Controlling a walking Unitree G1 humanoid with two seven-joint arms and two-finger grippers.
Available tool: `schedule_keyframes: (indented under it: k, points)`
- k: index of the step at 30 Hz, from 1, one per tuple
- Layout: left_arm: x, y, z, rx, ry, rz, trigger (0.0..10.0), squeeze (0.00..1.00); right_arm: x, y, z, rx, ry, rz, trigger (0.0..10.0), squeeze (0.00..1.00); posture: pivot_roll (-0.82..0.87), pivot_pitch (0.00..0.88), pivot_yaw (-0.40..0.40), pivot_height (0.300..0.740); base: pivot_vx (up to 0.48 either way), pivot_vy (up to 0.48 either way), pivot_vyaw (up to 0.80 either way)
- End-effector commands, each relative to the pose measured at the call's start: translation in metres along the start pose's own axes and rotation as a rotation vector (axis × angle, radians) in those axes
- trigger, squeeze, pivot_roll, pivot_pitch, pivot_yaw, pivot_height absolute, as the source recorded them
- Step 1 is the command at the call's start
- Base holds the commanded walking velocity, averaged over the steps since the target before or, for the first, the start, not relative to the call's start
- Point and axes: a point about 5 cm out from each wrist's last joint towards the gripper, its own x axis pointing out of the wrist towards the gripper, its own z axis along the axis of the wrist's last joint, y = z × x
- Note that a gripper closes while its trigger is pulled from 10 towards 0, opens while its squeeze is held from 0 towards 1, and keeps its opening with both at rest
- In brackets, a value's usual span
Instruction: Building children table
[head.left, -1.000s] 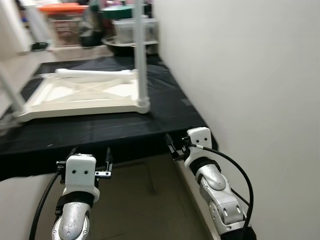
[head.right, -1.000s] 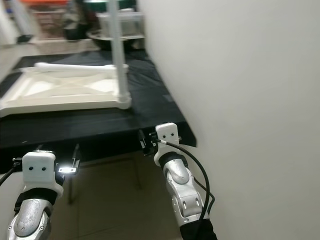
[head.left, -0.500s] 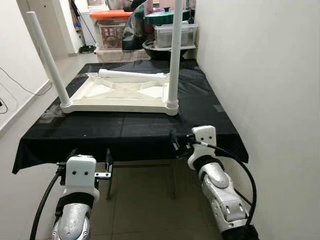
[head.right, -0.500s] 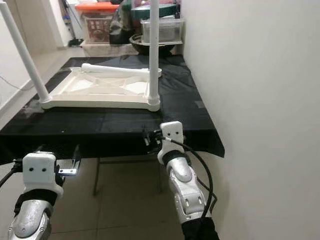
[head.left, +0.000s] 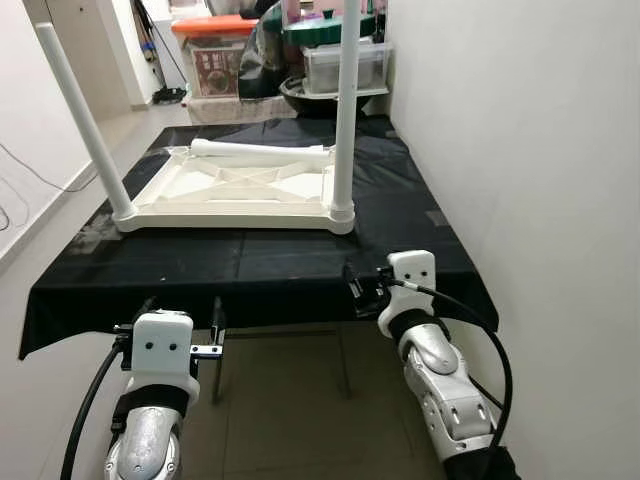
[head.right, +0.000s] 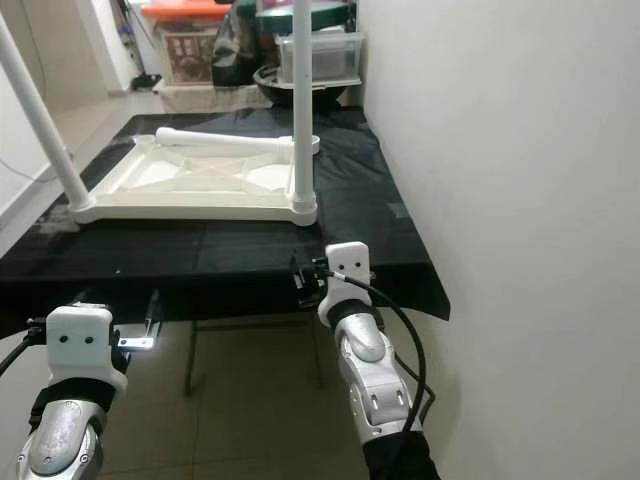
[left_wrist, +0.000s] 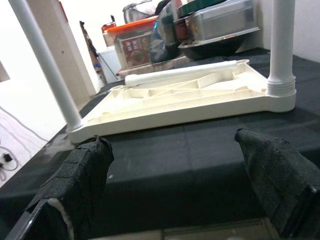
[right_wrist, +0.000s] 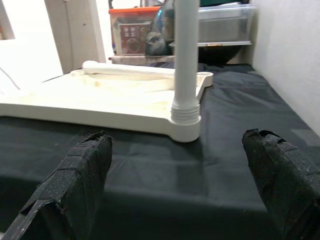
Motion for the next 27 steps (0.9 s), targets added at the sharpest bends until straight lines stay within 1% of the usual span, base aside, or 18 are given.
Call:
schedule_keyframes:
  k: [1, 18, 21, 27]
  points:
    - [-0.0002, 0.0003, -0.0055, 0.014, 0.02, -0.009, 10.0, 0.0, 0.0006, 0.001, 0.0003, 0.001, -0.007, -0.003, 10.0, 0.0, -0.01, 0.0, 0.006, 0.74, 0.424, 0.0, 0.0]
    - [-0.0007, 0.0, -0.0072, 0.009, 0.027, -0.013, 10.0, 0.0, -0.0005, 0.0001, -0.0017, 0.0, -0.004, -0.009, 10.0, 0.0, -0.01, 0.0, 0.003, 0.74, 0.424, 0.0, 0.0]
    - [-0.0007, -0.0012, -0.0084, 0.0, 0.04, -0.022, 10.0, 0.0, -0.0011, -0.0013, -0.002, -0.005, -0.003, -0.018, 10.0, 0.0, -0.01, 0.0, 0.004, 0.74, 0.081, 0.0, 0.0]
    - [0.0, -0.0012, -0.0079, 0.005, 0.036, -0.019, 10.0, 0.0, -0.0021, -0.0023, -0.0023, -0.007, -0.003, -0.021, 10.0, 0.0, -0.01, 0.0, 0.005, 0.74, 0.0, 0.0, 0.0]
